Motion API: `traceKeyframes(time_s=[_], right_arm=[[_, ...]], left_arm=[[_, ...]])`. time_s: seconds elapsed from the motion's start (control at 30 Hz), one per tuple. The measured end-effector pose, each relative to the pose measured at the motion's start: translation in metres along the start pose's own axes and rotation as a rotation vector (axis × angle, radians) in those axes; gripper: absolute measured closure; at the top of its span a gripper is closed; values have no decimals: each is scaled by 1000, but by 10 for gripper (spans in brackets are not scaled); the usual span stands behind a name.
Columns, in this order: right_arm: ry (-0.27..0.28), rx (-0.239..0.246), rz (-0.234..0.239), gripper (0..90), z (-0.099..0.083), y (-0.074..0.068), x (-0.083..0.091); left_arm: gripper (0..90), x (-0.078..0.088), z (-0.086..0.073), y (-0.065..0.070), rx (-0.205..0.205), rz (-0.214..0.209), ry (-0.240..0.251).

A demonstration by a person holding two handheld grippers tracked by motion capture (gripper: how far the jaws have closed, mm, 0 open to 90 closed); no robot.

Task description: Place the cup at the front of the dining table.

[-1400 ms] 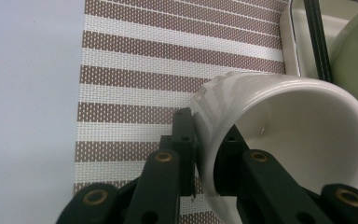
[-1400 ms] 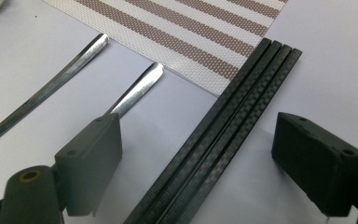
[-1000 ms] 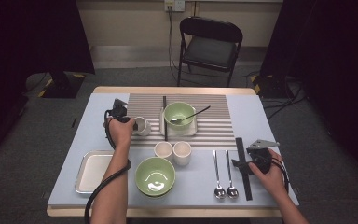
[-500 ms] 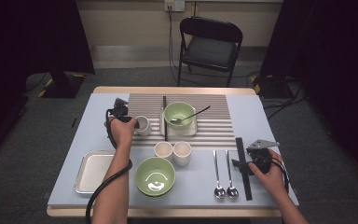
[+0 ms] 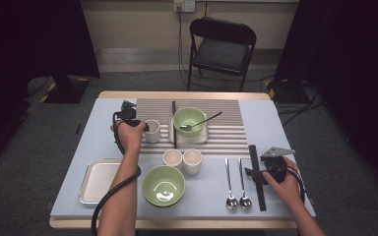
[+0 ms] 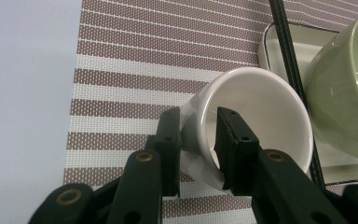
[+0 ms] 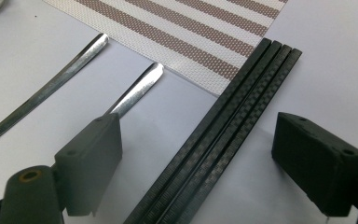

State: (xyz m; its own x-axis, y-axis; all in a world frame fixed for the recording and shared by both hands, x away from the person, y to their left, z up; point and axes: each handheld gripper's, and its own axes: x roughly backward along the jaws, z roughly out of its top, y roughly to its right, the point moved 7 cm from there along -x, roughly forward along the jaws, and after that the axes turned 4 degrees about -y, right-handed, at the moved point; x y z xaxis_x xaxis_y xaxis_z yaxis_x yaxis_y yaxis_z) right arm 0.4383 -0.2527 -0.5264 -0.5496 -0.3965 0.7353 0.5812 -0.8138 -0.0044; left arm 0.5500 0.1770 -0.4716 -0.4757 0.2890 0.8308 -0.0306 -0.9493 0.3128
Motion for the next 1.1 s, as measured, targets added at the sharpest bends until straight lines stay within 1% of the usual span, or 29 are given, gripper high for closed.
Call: traceKeyframes(time_s=[0.43, 0.53, 0.67, 0.87, 1.1], right_arm=[[0, 0, -1, 152, 0, 0, 0], [1, 1, -1, 152, 0, 0, 0], [1, 1, 0, 152, 0, 0, 0], [0, 0, -1, 152, 0, 0, 0], [0, 0, 0, 152, 0, 0, 0]], left_arm=[[701, 1, 1, 2, 0, -4, 3], [691, 1, 1, 2, 5, -6, 2], [673, 1, 1, 1, 2, -3, 2], [632, 1, 0, 0, 11, 1, -1], [543, 2, 0, -4, 25, 10, 5]])
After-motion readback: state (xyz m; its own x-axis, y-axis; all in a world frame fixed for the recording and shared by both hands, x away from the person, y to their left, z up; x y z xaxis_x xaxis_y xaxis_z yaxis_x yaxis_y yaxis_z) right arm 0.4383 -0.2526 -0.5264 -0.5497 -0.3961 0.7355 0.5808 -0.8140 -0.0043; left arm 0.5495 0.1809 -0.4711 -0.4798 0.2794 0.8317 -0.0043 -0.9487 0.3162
